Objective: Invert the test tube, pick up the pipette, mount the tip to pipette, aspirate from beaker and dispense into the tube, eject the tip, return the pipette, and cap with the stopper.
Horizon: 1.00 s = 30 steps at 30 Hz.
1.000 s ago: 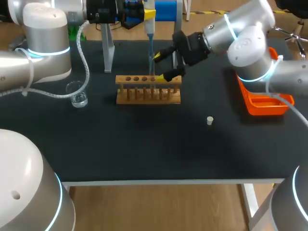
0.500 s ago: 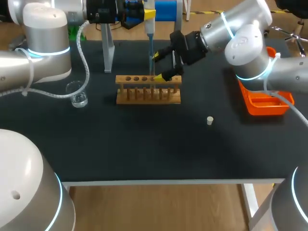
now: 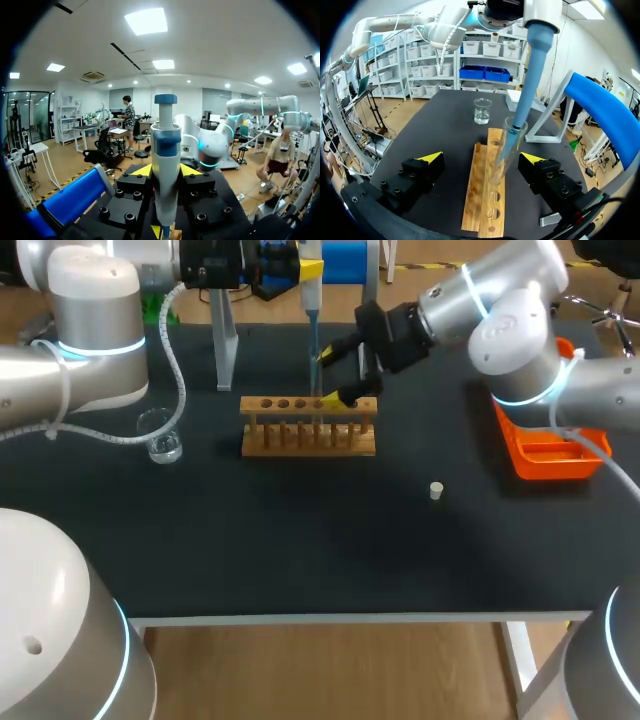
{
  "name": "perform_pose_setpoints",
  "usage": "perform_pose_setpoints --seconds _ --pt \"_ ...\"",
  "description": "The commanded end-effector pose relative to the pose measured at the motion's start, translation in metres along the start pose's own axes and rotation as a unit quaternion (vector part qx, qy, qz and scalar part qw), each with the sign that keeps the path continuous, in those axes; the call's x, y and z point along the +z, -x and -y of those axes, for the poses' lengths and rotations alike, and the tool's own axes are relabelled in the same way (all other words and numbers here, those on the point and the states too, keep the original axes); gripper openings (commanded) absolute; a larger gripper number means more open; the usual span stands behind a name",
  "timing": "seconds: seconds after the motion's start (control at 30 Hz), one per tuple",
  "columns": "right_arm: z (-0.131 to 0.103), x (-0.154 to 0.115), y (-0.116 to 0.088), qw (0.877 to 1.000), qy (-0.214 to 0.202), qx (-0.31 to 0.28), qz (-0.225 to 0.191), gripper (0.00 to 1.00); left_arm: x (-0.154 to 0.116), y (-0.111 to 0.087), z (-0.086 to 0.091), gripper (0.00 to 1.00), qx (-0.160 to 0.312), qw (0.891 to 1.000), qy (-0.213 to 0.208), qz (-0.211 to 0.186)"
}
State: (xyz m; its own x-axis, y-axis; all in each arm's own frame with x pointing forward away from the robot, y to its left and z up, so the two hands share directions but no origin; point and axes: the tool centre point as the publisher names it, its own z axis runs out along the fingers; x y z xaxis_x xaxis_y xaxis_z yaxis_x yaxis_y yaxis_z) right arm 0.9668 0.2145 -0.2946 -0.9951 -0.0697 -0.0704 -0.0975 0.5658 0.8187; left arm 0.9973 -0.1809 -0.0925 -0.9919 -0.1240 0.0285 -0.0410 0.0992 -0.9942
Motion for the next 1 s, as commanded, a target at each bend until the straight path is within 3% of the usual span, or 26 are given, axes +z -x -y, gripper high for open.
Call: perform_pose_setpoints --seconds 0.03,0.47,1.0 --pt "0.0 -0.006 0.001 1.0 -0.002 0.0 0.001 1.0 0.0 -0.001 0.001 0.0 0.0 1.0 0.001 0.001" --pt "-0.002 0.005 0.017 0.999 -0.016 -0.025 -0.012 1.0 0.0 -0.001 0.001 0.0 0.0 1.0 0.001 0.001" --pt "0.0 0.01 0.017 0.999 -0.023 -0.023 -0.005 1.0 0.0 -0.001 0.001 0.0 0.0 1.0 0.001 0.001"
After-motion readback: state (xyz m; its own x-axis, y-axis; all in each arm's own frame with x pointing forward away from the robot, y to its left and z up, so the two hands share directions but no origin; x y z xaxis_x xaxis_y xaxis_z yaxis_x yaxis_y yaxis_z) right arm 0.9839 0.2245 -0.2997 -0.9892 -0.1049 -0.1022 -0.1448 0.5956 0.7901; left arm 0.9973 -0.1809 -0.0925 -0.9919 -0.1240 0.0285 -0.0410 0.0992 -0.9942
